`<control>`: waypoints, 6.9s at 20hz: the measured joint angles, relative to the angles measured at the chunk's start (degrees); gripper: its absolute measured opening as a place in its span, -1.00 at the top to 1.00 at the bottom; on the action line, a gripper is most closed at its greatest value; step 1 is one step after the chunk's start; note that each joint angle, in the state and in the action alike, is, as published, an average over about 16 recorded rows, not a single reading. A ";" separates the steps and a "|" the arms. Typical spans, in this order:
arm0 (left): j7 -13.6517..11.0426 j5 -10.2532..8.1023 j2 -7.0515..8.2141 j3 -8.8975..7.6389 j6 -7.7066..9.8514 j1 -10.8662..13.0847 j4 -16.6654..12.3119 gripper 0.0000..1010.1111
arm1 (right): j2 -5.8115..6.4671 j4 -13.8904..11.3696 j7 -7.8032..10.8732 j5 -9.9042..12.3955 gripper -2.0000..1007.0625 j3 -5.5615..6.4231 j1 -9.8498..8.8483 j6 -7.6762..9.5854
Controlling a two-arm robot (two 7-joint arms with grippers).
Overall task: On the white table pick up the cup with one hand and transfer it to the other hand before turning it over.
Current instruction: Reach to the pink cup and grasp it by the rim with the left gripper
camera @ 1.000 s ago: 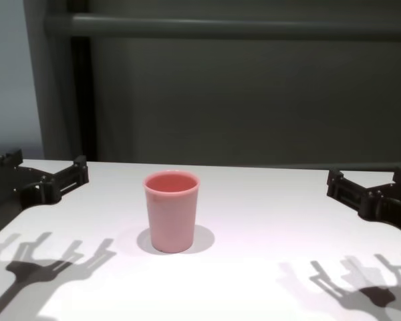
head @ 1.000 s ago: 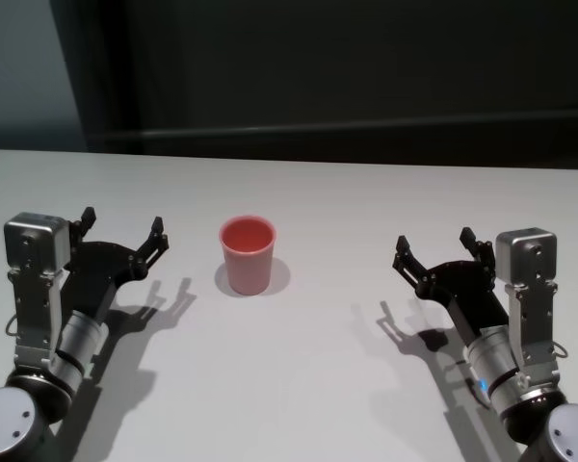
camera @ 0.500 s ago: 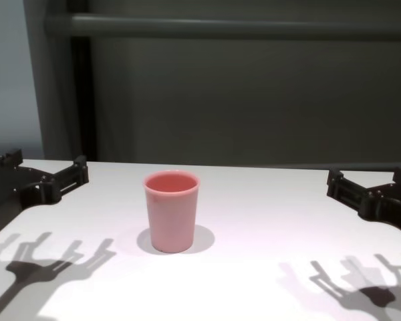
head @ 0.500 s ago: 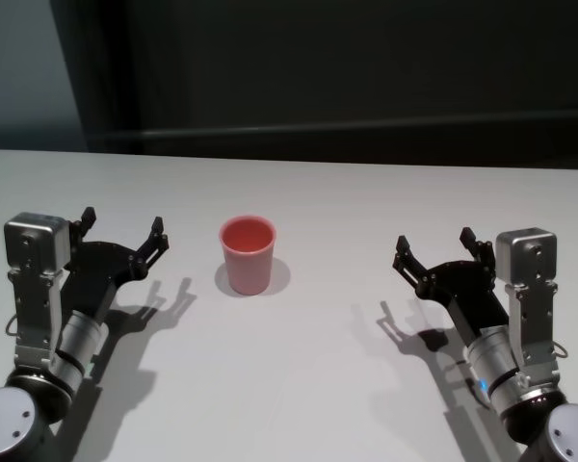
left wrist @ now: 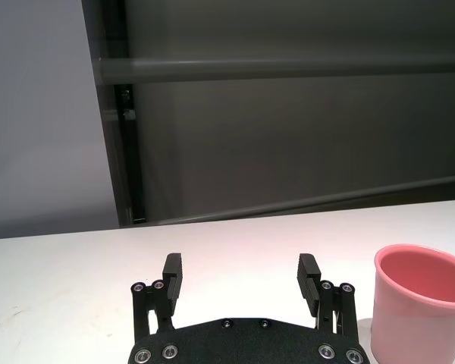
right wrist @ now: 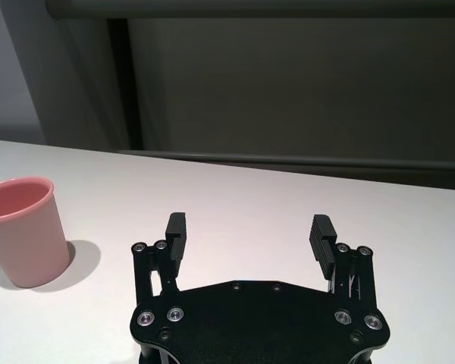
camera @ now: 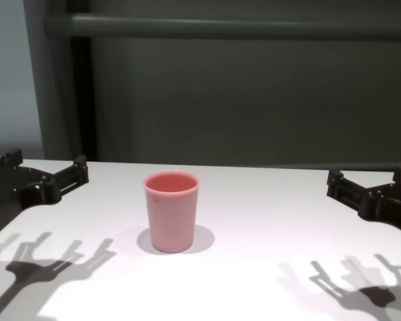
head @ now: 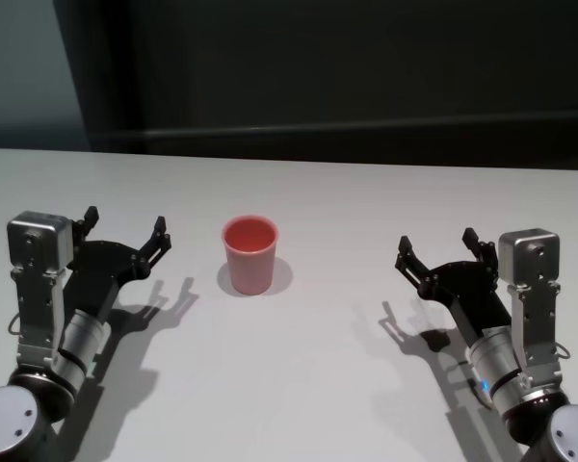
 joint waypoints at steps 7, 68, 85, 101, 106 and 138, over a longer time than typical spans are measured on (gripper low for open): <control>0.00 0.00 0.00 0.00 0.00 0.00 0.00 -0.99 | 0.00 0.00 0.00 0.00 -0.99 0.00 0.00 0.00; -40.31 21.91 25.14 23.92 16.07 -25.21 -6.73 -0.99 | 0.00 0.00 0.00 0.00 -0.99 0.00 0.00 0.00; -47.19 28.48 22.37 34.59 16.20 -36.53 -1.39 -0.99 | 0.00 0.00 0.00 0.00 -0.99 0.00 0.00 0.00; -50.98 30.01 19.84 40.16 14.74 -43.31 4.49 -0.99 | 0.00 0.00 0.00 0.00 -0.99 0.00 0.00 0.00; -51.59 30.47 19.41 41.75 13.95 -44.73 6.34 -0.99 | 0.00 0.00 0.00 0.00 -0.99 0.00 0.00 0.00; -51.20 30.08 19.34 45.17 11.25 -46.60 9.73 0.27 | 0.00 0.00 0.00 0.00 -0.99 0.00 0.00 0.00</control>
